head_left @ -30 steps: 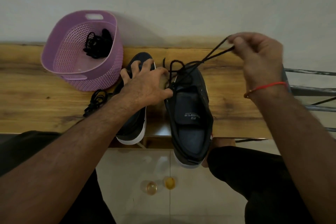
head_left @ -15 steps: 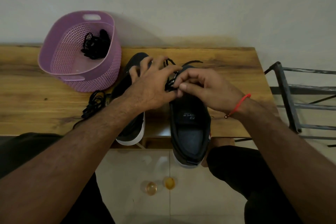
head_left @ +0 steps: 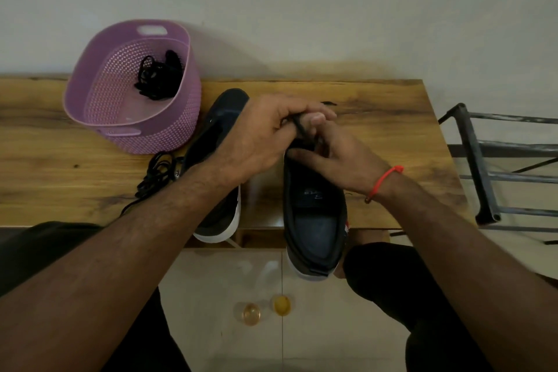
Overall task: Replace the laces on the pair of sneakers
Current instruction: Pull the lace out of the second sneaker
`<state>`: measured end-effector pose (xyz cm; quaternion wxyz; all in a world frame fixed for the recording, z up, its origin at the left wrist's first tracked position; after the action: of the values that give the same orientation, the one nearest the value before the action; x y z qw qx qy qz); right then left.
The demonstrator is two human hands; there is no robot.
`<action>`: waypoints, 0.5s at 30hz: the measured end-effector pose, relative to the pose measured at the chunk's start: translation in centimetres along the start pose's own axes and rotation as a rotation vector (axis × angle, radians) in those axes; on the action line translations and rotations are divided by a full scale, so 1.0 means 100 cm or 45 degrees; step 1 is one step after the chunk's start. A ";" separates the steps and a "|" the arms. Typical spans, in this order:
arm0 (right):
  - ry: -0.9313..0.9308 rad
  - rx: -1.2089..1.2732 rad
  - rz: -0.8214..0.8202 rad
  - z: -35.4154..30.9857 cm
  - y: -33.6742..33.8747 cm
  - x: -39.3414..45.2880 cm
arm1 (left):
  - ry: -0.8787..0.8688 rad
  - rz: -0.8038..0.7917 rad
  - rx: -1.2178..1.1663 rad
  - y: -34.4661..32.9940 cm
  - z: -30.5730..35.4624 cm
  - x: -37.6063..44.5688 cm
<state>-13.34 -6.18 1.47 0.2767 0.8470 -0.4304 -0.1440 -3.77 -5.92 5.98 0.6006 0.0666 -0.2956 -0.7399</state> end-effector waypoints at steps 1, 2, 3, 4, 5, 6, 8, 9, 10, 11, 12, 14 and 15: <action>-0.006 -0.050 0.047 0.002 0.001 0.001 | 0.018 -0.066 -0.028 -0.006 0.001 0.000; -0.057 -0.111 0.106 0.007 0.006 0.002 | 0.058 -0.114 -0.021 -0.012 -0.002 -0.001; -0.111 -0.167 0.154 0.012 0.011 0.001 | 0.107 -0.135 0.002 -0.015 -0.007 -0.002; -0.145 -0.183 0.180 0.016 0.015 0.001 | 0.172 -0.130 0.032 -0.016 -0.015 -0.003; -0.165 -0.137 0.200 0.020 0.017 0.000 | 0.262 -0.121 0.085 -0.014 -0.026 -0.005; -0.191 -0.051 0.225 0.022 0.020 -0.001 | 0.371 -0.130 0.183 -0.013 -0.038 -0.007; -0.244 0.127 0.310 0.024 0.028 -0.001 | 0.551 -0.196 0.436 -0.012 -0.058 -0.014; -0.259 0.223 0.365 0.024 0.033 -0.001 | 0.584 -0.211 0.519 -0.012 -0.063 -0.017; -0.262 0.378 0.436 0.022 0.038 -0.001 | 0.587 -0.209 0.571 -0.012 -0.065 -0.017; -0.270 0.622 0.511 0.021 0.043 -0.001 | 0.579 -0.201 0.609 -0.011 -0.066 -0.017; -0.294 0.954 0.560 0.020 0.046 -0.002 | 0.577 -0.199 0.640 -0.011 -0.067 -0.016; -0.310 1.489 0.508 0.016 0.048 -0.004 | 0.602 -0.216 0.672 -0.010 -0.071 -0.017; -0.306 1.606 0.419 0.011 0.051 -0.005 | 0.610 -0.226 0.674 -0.010 -0.072 -0.017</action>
<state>-17.50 -8.58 3.59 -0.3039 0.7479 -0.5838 0.0863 -0.88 -6.78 -0.88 0.5484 0.4164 -0.3210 -0.6503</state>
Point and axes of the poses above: each hand's wrist, its own x-axis towards the middle knuckle, its own y-axis out of the back of the hand, z = x × y, the point moved 9 cm from there along x, towards the middle knuckle, and after that the axes turned 4 degrees about -x, right-handed, at the moved point
